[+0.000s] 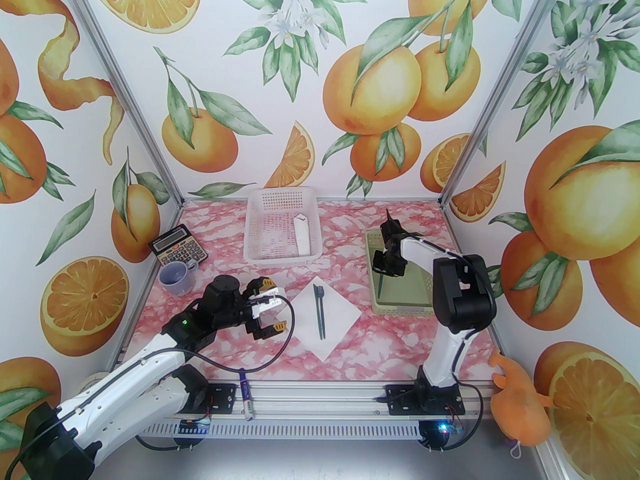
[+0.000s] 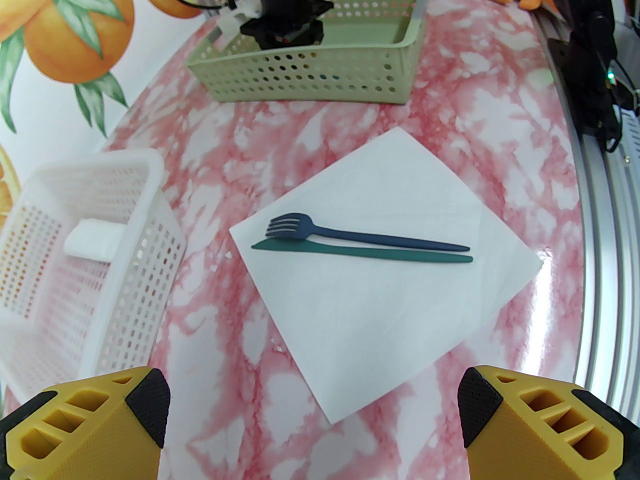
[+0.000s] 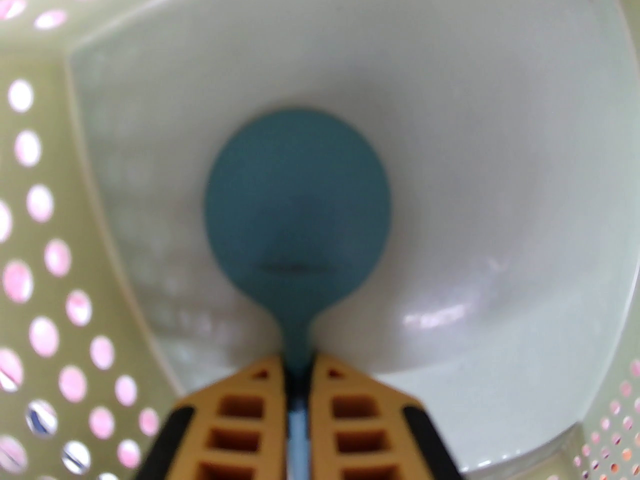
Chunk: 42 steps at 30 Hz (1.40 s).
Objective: Place the utensils on the paper napkin and roll it up
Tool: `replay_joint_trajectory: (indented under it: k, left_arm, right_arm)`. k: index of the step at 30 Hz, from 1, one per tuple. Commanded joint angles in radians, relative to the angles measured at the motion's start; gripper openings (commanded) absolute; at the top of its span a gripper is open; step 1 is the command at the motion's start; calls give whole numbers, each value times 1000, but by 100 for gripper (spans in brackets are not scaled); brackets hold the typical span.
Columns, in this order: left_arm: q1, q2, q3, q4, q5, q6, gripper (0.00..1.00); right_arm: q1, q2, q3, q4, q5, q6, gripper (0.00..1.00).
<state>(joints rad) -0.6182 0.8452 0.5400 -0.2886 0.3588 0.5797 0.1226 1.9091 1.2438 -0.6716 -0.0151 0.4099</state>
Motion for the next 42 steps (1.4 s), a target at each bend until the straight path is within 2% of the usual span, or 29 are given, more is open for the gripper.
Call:
replay_joint_trajectory:
  k: [1, 20, 36, 42]
  left_arm:
    - [-5, -3, 6, -11, 19, 11, 100]
    - [-9, -9, 6, -14, 19, 12, 100]
    - [-9, -6, 6, -11, 20, 14, 100]
    - [-9, -5, 6, -11, 22, 16, 100]
  right_arm:
    - [8, -38, -9, -14, 9, -5, 9]
    - [8, -140, -2, -61, 30, -23, 11]
    - [15, -339, 9, -145, 8, -26, 11]
    - [56, -414, 12, -183, 15, -17, 11]
